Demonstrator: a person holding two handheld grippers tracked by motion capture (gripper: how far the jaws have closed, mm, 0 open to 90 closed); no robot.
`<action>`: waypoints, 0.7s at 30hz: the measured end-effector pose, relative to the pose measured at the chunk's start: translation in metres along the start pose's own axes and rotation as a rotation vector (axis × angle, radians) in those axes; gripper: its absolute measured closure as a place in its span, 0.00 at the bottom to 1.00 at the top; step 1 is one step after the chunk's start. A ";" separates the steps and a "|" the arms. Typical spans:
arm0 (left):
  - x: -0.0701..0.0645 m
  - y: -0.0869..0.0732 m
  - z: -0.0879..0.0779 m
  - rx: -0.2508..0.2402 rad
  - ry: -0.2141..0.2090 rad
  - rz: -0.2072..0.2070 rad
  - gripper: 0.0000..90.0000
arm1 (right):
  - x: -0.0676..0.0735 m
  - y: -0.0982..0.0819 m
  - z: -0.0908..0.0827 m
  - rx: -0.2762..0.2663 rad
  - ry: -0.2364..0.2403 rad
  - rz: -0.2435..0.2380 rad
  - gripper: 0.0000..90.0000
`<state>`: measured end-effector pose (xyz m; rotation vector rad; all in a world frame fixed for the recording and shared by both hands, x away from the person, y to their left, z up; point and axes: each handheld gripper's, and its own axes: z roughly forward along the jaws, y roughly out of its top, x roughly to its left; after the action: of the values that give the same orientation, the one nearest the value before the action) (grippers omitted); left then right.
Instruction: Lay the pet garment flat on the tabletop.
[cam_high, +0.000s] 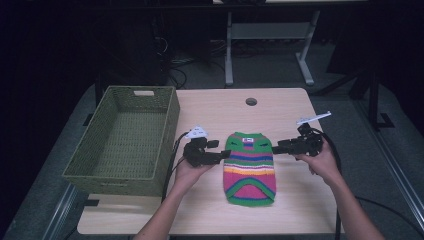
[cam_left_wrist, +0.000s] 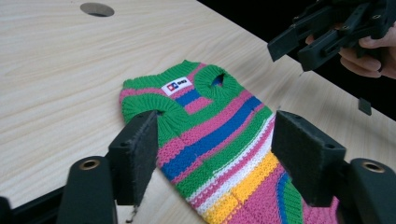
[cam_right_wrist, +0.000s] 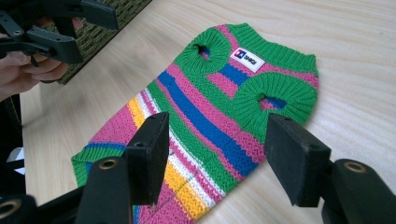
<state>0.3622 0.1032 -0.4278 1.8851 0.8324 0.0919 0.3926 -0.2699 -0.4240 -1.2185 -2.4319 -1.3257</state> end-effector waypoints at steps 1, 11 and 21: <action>0.000 0.000 -0.001 0.003 -0.002 -0.002 0.33 | 0.000 -0.002 -0.001 0.003 0.003 0.006 0.44; -0.006 -0.007 -0.002 0.012 -0.011 0.001 0.31 | -0.002 -0.013 -0.009 0.001 0.014 0.008 0.43; -0.014 -0.011 -0.001 0.054 -0.013 0.037 0.30 | -0.003 -0.024 -0.018 -0.007 0.021 0.006 0.42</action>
<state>0.3459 0.0983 -0.4322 1.9503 0.7987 0.0800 0.3737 -0.2922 -0.4302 -1.2065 -2.4092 -1.3393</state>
